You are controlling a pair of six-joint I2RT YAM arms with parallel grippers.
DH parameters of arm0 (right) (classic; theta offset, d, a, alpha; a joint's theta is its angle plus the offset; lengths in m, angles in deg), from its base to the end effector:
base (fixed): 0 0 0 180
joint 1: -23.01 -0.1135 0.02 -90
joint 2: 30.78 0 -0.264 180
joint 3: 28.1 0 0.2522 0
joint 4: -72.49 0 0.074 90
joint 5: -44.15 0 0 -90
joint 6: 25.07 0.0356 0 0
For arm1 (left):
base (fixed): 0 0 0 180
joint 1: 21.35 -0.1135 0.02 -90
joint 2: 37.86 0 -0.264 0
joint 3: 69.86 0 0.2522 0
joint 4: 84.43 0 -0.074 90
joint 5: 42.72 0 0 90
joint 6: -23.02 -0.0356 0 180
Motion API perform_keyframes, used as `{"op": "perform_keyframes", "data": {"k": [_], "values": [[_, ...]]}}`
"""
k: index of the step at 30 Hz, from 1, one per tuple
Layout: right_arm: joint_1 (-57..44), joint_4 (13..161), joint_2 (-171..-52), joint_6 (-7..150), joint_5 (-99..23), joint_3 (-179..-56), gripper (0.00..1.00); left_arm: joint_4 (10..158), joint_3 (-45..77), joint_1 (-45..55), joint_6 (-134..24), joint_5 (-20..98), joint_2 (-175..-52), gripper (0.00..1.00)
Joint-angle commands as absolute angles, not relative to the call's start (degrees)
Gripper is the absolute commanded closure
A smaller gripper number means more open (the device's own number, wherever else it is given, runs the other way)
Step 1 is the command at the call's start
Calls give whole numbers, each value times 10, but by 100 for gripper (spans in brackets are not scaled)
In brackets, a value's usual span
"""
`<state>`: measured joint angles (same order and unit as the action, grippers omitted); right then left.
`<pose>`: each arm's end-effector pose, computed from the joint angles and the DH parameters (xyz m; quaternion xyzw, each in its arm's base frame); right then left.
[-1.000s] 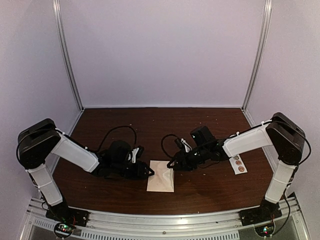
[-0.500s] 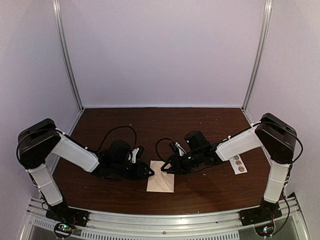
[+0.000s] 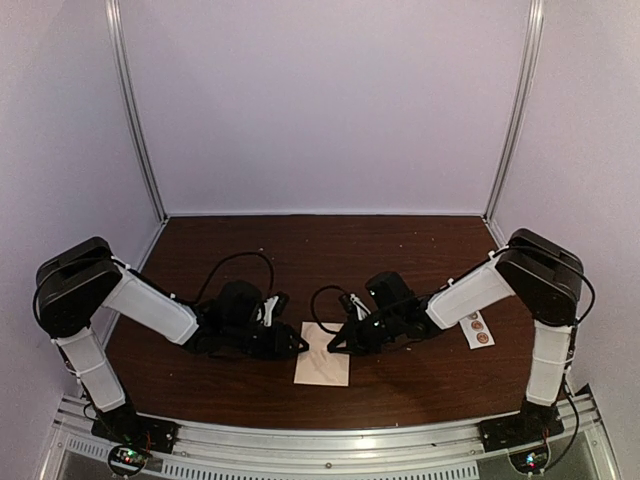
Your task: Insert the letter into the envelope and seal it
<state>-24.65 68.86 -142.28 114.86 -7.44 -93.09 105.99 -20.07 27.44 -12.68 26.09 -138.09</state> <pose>0.2295 0.2847 0.1068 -0.1143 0.8681 0.4826 0.0218 0.1943 -0.2414 0.1099 0.0348 0.8936 -0.4288 0.1277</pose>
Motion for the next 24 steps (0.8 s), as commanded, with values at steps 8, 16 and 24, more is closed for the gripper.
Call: {"op": "perform_keyframes", "data": {"k": [8,16,24], "values": [[-250,693,-1430,1151,-134,-909,100,1045,-184,273,-156,298,-1311,64],[-250,689,-1424,1157,-144,-904,100,1067,-148,296,-160,284,-1354,77],[-250,682,-1422,1161,-146,-901,100,1110,-136,311,-142,262,-1405,83]]}}
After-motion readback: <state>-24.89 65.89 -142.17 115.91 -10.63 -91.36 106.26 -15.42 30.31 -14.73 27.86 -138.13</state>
